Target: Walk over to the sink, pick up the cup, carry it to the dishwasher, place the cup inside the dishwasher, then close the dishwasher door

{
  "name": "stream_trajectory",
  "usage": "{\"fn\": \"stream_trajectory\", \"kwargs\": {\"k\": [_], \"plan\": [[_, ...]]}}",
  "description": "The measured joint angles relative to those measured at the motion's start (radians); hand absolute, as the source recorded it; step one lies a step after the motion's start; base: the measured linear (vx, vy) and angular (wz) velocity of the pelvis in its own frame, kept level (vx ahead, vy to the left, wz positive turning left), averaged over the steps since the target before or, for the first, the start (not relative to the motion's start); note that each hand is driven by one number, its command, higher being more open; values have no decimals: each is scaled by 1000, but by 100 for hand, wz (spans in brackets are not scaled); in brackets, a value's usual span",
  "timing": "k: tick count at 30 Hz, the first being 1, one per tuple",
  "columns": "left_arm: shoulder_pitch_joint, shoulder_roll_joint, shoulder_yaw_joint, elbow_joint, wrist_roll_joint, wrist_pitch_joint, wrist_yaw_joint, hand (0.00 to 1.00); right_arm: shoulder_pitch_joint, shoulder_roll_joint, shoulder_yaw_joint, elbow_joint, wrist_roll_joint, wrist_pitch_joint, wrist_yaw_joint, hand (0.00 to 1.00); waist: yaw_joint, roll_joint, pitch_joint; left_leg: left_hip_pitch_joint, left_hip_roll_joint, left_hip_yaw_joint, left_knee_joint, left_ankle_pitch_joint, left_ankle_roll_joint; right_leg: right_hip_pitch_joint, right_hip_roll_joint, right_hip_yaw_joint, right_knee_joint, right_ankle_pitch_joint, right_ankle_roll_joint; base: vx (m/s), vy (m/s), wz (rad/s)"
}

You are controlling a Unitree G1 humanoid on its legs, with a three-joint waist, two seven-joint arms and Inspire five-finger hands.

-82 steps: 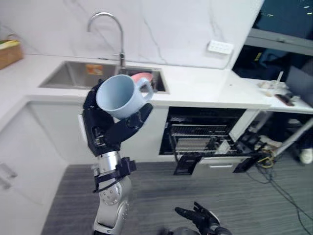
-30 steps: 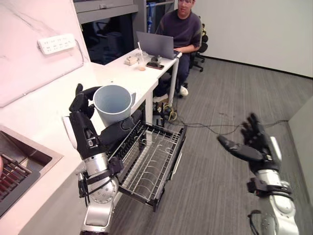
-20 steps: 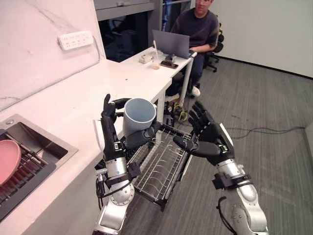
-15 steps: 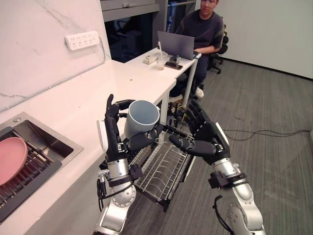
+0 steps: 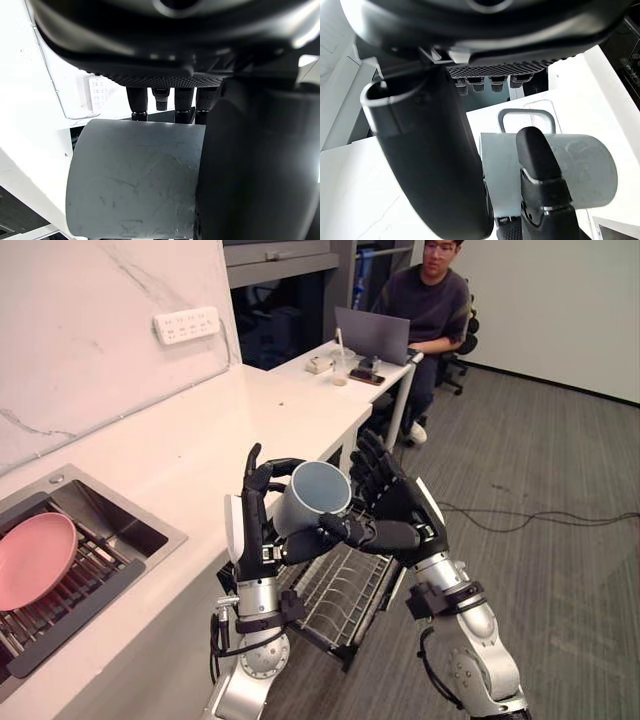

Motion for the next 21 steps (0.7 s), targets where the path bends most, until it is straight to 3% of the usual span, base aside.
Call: {"fn": "stream_trajectory", "kwargs": {"k": [8, 21], "plan": [[0, 2, -40, -3, 35, -61, -20, 0, -10, -1, 20, 0, -2, 11, -23, 100, 1, 1, -12, 0, -8, -19, -5, 5, 7, 8, -7, -18, 0, 0, 0, 3, 41, 7], [0, 23, -41, -25, -34, -78, -87, 0, -39, -43, 32, 0, -40, 48, -43, 100, 2, 0, -14, -1, -21, -31, -10, 10, 15, 4, -24, -30, 20, 0, 0, 1, 42, 3]]}}
